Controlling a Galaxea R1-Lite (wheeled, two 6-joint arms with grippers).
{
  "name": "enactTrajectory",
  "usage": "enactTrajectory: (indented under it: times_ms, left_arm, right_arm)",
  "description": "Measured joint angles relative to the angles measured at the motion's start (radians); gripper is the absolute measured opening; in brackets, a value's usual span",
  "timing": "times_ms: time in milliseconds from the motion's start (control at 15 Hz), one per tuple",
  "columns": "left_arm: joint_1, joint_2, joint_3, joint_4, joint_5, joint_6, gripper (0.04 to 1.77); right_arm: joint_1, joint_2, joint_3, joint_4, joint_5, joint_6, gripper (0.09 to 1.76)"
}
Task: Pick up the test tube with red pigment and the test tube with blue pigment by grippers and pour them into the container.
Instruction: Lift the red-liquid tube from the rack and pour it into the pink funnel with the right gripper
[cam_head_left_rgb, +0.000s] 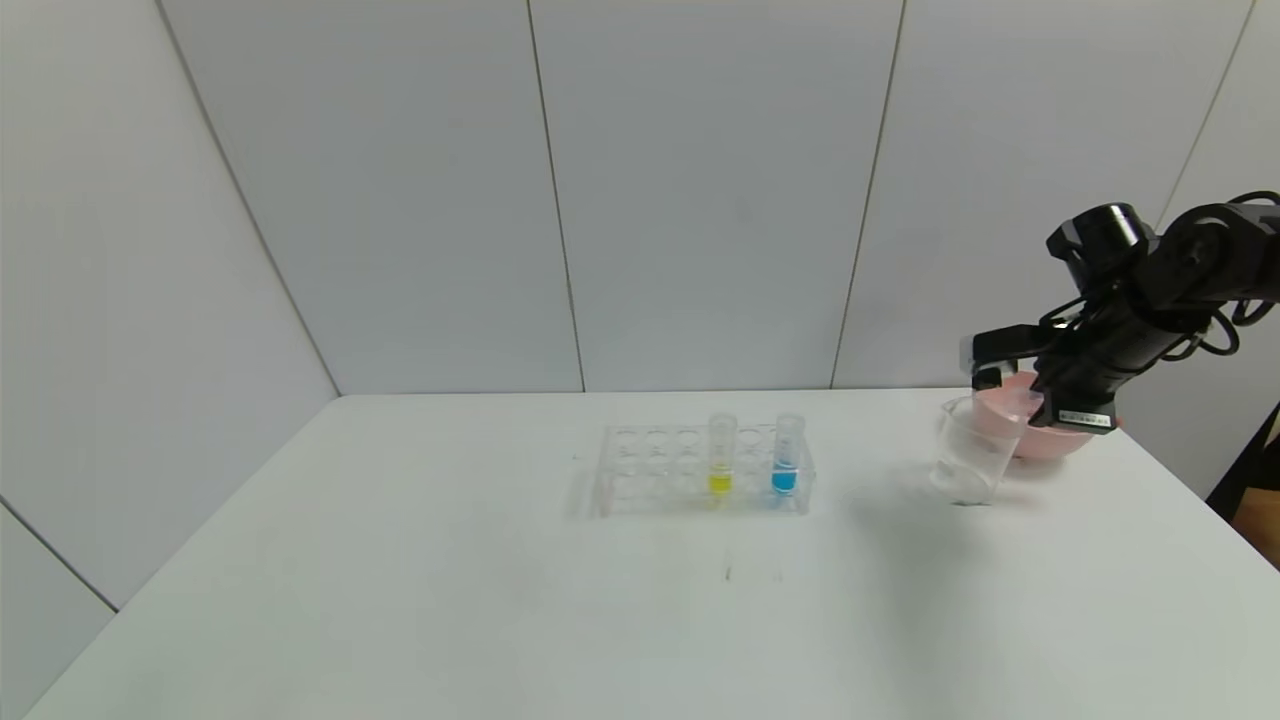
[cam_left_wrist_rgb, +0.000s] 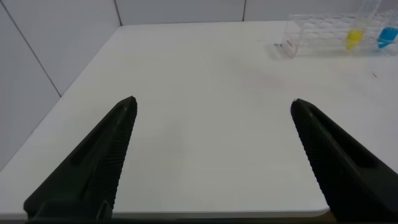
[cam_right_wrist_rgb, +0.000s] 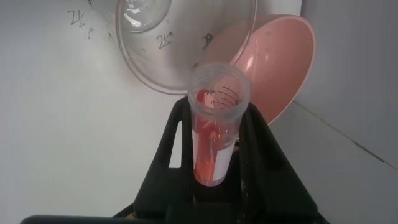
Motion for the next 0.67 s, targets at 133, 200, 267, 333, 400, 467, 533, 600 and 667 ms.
enactTrajectory:
  times_ms: [133, 200, 267, 333, 400, 467, 533, 600, 667]
  left_arm:
    - [0.0, 0.0, 0.0, 0.0, 0.0, 0.0, 1.76]
    - [0.0, 0.0, 0.0, 0.0, 0.0, 0.0, 1.76]
    - [0.0, 0.0, 0.0, 0.0, 0.0, 0.0, 1.76]
    - [0.0, 0.0, 0.0, 0.0, 0.0, 0.0, 1.76]
    - [0.0, 0.0, 0.0, 0.0, 0.0, 0.0, 1.76]
    - [0.0, 0.0, 0.0, 0.0, 0.0, 0.0, 1.76]
    - [0.0, 0.0, 0.0, 0.0, 0.0, 0.0, 1.76]
    - [0.0, 0.0, 0.0, 0.0, 0.0, 0.0, 1.76]
    - [0.0, 0.0, 0.0, 0.0, 0.0, 0.0, 1.76]
  right_arm:
    - [0.0, -0.001, 0.0, 0.005, -0.005, 0.002, 0.49]
    - [0.0, -0.002, 0.0, 0.01, -0.022, 0.001, 0.49]
    - [0.0, -0.004, 0.0, 0.01, -0.039, 0.0, 0.49]
    - [0.001, -0.006, 0.0, 0.008, -0.054, -0.001, 0.49]
    - [0.003, -0.007, 0.0, 0.003, -0.066, -0.001, 0.49]
    - [0.007, -0.009, 0.0, 0.001, -0.087, -0.003, 0.49]
    - [0.013, -0.011, 0.0, -0.002, -0.108, -0.007, 0.49]
    - [0.019, -0.013, 0.0, -0.006, -0.116, -0.009, 0.49]
    - [0.024, -0.014, 0.0, -0.013, -0.12, -0.01, 0.49]
